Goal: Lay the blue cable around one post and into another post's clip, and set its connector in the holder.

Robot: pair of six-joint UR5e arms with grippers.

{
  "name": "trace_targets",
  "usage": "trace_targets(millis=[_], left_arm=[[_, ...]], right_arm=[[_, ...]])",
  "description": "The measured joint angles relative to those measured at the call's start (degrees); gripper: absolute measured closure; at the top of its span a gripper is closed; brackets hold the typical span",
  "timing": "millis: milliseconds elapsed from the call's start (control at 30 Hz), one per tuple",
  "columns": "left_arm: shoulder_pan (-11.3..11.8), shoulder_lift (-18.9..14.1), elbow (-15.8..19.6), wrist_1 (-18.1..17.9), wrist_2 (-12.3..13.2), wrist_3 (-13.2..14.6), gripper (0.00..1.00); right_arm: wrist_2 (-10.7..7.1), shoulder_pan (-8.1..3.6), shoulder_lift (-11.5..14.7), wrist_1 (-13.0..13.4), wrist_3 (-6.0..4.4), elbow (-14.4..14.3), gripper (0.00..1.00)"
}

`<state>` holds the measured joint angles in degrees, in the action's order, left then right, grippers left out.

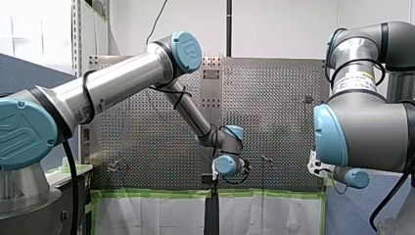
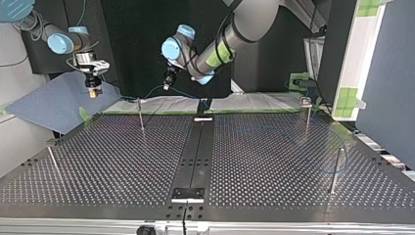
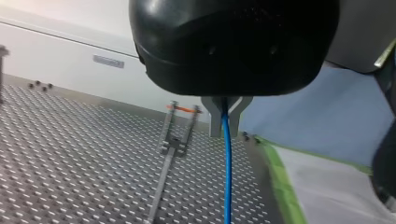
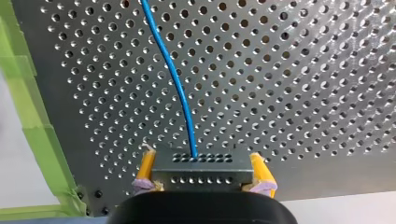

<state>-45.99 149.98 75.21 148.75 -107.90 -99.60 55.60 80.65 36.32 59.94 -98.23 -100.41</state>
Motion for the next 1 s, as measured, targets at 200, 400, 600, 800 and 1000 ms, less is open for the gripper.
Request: trace_targets(millis=[200, 400, 600, 800, 1000], left_arm=[[0.1, 1.1, 1.0, -0.2, -0.1, 0.0, 1.0], [-0.7, 0.8, 1.5, 1.1, -1.0, 1.1, 1.0], [-2.3, -1.0, 1.5, 2.4, -1.1, 1.7, 1.0], [-3.4, -3.2, 1.5, 3.0, -1.3, 1.8, 1.0], [-3.6, -4.4, 1.5, 3.6, -1.4, 1.8, 1.0]], right_arm=[[0.63, 0.01, -0.4, -0.1, 0.4, 0.0, 1.0], [0.39, -0.48, -0.4, -2.0, 2.44, 0.0, 1.0], [-0.99, -1.0, 0.2, -3.8, 4.97, -0.6, 1.0], [-1.35, -1.45, 2.4, -3.8, 5.22, -1.7, 1.0], [-1.44, -2.0, 3.5, -3.1, 4.0, -1.8, 1.0]])
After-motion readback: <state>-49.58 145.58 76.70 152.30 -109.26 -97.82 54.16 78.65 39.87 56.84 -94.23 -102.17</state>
